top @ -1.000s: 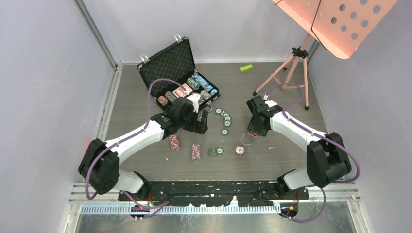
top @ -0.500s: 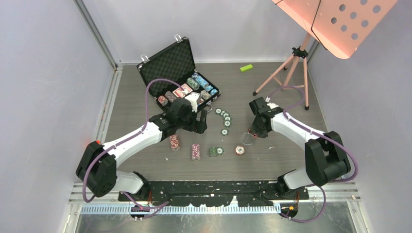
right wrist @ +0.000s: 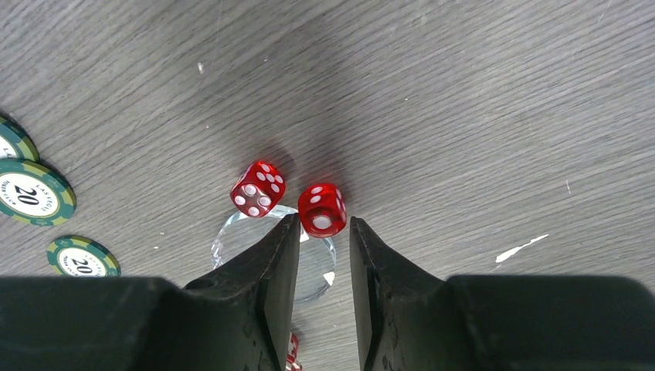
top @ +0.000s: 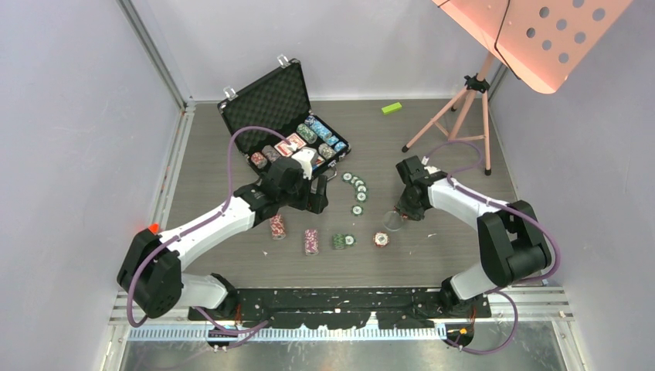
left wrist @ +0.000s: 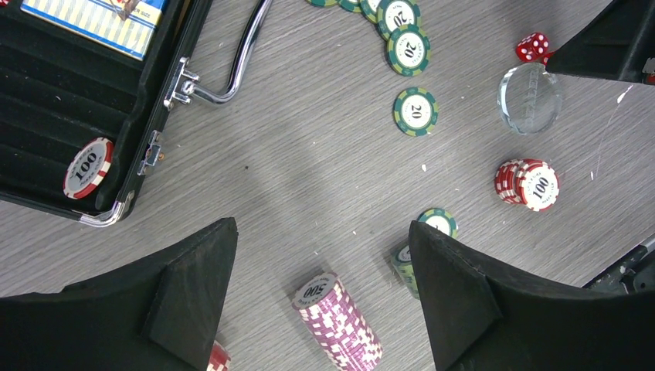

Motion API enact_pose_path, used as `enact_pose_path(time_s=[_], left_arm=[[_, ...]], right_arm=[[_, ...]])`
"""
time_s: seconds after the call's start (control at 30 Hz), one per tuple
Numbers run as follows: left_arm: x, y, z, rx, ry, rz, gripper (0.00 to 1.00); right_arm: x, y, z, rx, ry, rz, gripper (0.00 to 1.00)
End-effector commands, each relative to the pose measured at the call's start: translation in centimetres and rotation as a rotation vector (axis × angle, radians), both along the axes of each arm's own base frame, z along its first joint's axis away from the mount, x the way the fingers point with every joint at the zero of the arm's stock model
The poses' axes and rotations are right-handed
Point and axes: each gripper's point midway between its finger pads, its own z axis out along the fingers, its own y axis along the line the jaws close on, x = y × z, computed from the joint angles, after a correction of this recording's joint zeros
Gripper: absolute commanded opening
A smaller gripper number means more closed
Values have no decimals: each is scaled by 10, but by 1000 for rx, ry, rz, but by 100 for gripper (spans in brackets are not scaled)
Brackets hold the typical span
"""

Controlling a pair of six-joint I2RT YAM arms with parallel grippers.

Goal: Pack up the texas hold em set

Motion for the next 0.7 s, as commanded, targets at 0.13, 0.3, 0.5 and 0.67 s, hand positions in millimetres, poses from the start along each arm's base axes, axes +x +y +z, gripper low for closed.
enact_pose_path(time_s=[0.13, 0.3, 0.5, 0.67], left_arm=[[7, -7, 18, -35, -48, -7, 84], [4, -20, 19, -62, -29, -53, 83], [-3, -55, 13, -7, -55, -116, 94], [-8, -101, 6, -5, -41, -170, 90]], right_arm=[[12, 0, 3, -8, -28, 16, 35], [13, -1, 11, -8, -43, 26, 46], [13, -10, 40, -12, -95, 26, 52], [13, -30, 86, -66, -226, -16, 52]])
